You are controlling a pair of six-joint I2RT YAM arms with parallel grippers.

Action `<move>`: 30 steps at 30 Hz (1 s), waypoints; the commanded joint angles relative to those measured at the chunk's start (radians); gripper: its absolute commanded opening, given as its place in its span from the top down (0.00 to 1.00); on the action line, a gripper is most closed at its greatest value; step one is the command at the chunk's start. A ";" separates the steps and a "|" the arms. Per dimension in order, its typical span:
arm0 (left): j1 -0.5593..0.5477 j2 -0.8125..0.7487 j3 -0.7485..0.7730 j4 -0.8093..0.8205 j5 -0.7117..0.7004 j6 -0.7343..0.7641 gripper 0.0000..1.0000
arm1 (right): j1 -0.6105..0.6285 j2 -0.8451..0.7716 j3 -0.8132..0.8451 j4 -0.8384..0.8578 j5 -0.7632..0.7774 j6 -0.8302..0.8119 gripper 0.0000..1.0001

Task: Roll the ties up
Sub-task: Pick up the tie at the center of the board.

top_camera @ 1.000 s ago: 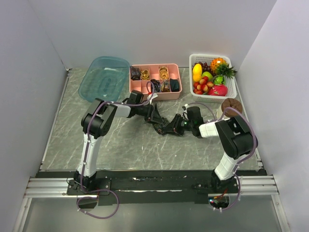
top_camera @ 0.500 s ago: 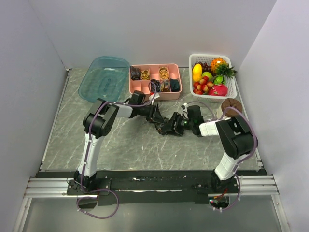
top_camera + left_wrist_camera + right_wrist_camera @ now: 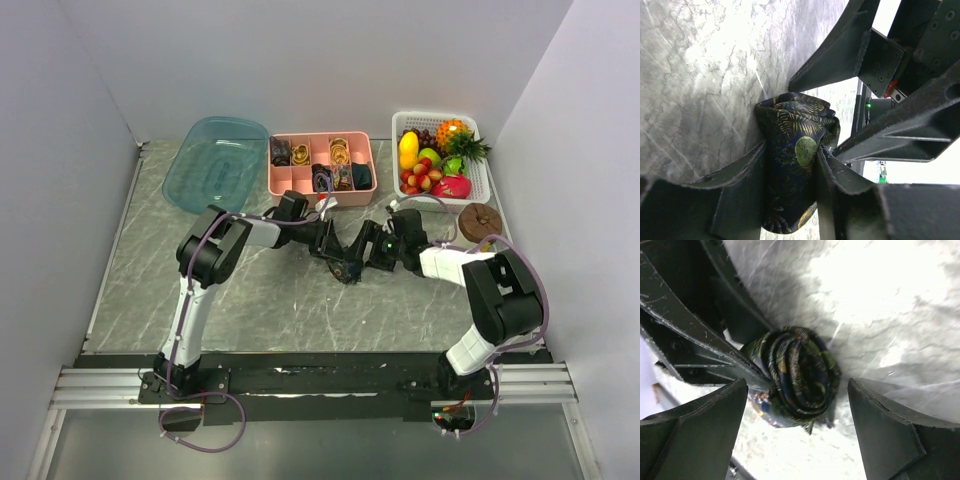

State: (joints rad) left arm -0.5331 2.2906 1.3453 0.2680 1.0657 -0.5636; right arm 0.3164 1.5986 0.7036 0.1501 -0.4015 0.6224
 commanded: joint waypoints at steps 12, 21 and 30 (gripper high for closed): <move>-0.021 0.079 -0.060 0.016 -0.049 -0.042 0.55 | -0.010 0.089 -0.004 0.178 -0.103 -0.059 0.50; -0.018 0.084 -0.094 0.146 0.014 -0.136 0.61 | -0.011 0.106 -0.019 0.204 -0.123 -0.049 0.57; -0.019 0.087 -0.094 0.171 0.025 -0.151 0.85 | -0.079 -0.072 -0.113 0.183 -0.077 -0.007 0.14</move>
State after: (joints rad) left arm -0.5285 2.3146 1.2892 0.4667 1.1057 -0.7311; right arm 0.2794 1.6405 0.6437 0.3405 -0.5201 0.6022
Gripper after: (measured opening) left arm 0.407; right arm 0.825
